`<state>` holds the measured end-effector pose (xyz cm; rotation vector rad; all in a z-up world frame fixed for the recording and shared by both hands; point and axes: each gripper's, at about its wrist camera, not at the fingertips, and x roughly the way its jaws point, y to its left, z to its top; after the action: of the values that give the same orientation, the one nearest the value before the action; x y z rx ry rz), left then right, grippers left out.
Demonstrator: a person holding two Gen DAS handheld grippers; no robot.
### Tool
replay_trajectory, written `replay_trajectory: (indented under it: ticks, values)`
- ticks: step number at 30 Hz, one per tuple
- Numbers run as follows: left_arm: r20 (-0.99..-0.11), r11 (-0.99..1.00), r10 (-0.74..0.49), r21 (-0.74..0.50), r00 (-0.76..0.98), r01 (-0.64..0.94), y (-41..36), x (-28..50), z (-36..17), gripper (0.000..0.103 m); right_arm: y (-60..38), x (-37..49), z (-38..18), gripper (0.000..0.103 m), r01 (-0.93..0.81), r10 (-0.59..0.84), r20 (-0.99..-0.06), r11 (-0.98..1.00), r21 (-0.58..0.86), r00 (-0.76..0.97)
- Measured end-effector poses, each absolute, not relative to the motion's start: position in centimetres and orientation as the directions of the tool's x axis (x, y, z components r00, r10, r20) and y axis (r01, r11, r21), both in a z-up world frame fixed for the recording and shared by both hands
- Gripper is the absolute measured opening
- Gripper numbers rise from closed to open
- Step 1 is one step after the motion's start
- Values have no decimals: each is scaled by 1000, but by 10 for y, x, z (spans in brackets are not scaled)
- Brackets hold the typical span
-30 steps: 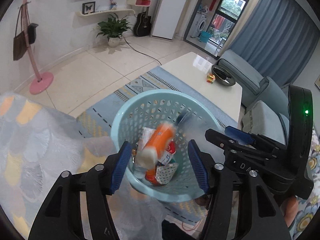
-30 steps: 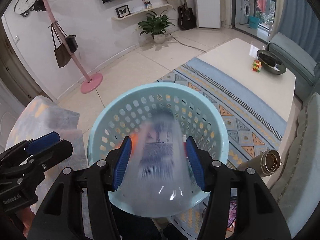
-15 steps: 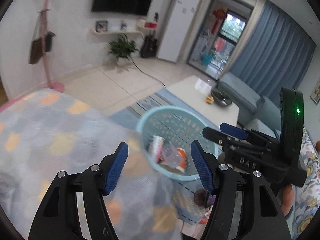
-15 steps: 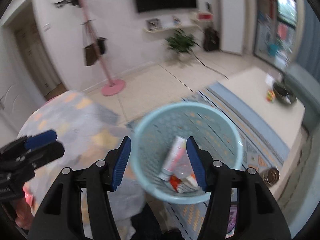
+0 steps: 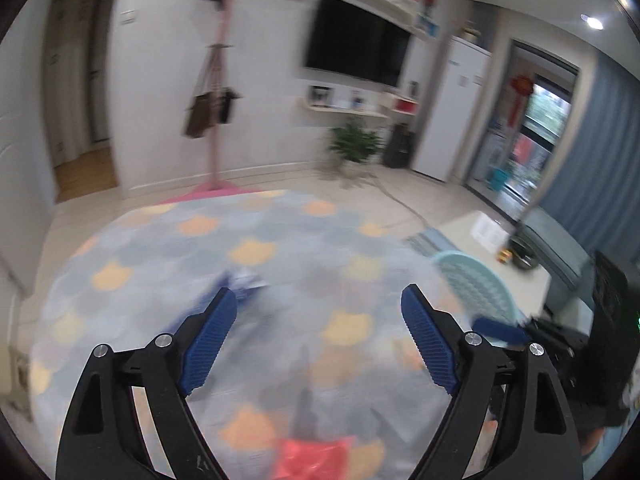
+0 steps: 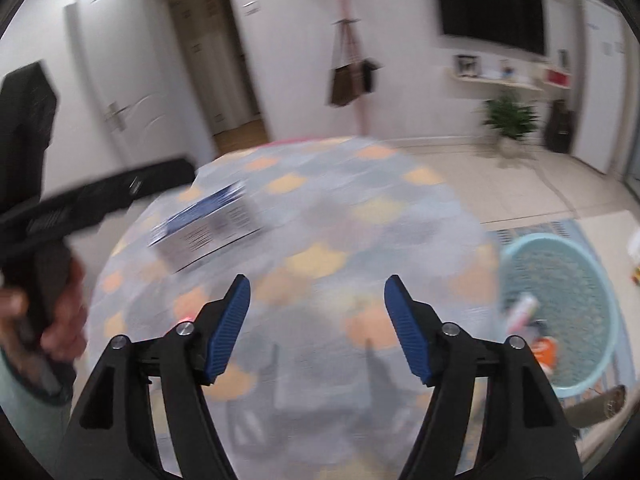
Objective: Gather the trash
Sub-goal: 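Grasp the blue-white milk carton with the left tool while the right tool grasps the pink packet, then carry the milk carton and pink packet over the basket and release both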
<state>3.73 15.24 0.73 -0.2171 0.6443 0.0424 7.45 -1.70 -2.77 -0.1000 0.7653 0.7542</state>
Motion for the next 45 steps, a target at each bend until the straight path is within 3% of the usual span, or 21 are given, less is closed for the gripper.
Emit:
replay_trajectory:
  ticks: [3, 7, 17, 20, 25, 30, 32, 45]
  values:
    - [-618, 961, 57, -179, 784, -211, 196, 26, 0, 82, 14, 59, -41, 66, -706, 589, -689, 690, 158, 422]
    - [-657, 948, 76, -185, 750, -258, 232, 26, -18, 82, 51, 38, -68, 68, -781, 591, -742, 607, 150, 317]
    - [-749, 967, 31, -144, 662, -209, 244, 53, -59, 81, 86, 16, -98, 68, -845, 526, -803, 532, 53, 280]
    - [-765, 970, 32, -131, 643, -203, 240, 57, -68, 76, 92, 13, -102, 67, -849, 512, -807, 528, 26, 294]
    - [-786, 975, 43, -101, 617, -197, 232, 63, -75, 66, 92, 8, -104, 53, -855, 517, -799, 518, 8, 306]
    - [-796, 978, 36, -96, 604, -184, 223, 67, -78, 42, 85, 3, -102, 51, -862, 538, -786, 507, 13, 305]
    - [-795, 981, 24, -99, 606, -169, 218, 68, -78, 38, 81, 4, -99, 50, -863, 550, -776, 506, 16, 308]
    - [-698, 992, -12, -96, 716, -76, 169, 68, -35, 37, 30, 13, -62, 50, -817, 592, -700, 577, 20, 400]
